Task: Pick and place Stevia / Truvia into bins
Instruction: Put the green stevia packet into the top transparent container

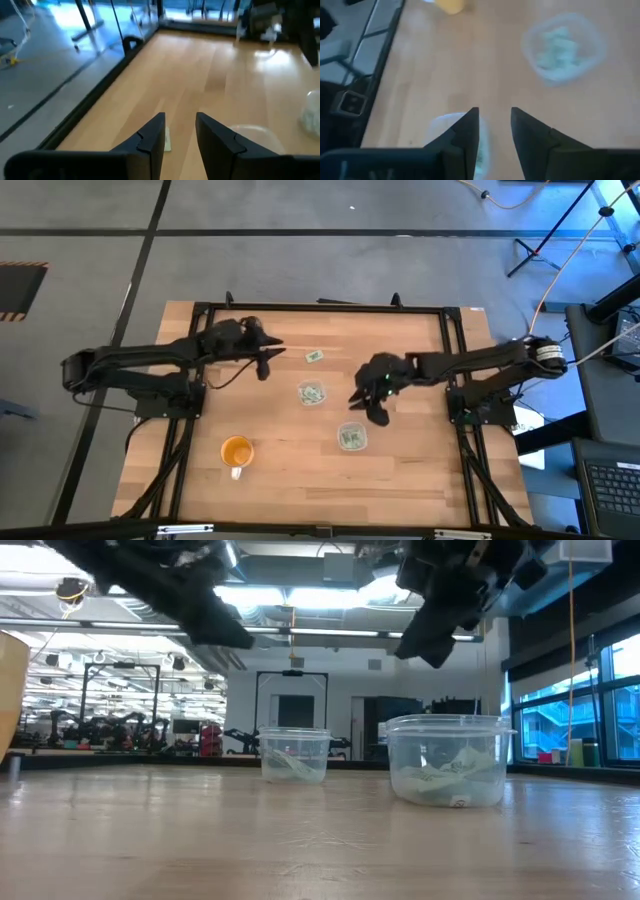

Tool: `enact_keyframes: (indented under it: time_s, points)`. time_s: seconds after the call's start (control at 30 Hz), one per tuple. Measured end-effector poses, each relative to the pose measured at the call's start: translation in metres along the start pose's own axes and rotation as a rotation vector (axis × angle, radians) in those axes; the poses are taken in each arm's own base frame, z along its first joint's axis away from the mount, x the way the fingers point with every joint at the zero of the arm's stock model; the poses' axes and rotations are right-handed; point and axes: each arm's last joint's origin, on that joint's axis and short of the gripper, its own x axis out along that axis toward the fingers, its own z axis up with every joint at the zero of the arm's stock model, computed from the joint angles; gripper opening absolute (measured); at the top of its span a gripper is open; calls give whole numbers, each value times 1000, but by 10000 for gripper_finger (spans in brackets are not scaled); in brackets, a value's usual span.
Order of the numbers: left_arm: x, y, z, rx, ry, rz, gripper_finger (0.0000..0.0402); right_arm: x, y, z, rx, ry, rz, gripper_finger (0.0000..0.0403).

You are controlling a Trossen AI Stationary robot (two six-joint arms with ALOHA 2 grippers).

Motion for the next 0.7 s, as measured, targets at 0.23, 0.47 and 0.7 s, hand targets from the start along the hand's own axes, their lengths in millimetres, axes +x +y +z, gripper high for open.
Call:
enact_keyframes:
  time_s: [0.23,0.47,0.7]
  points:
    - [44,-1,16,173,193,-23,104,-23,-42,-5,82,-44,-119,116]
    - [75,-1,23,346,272,-47,104,-31,-74,-15,123,-39,-163,116]
    - [96,-1,16,473,364,-48,104,-38,-108,-4,192,-200,-150,116]
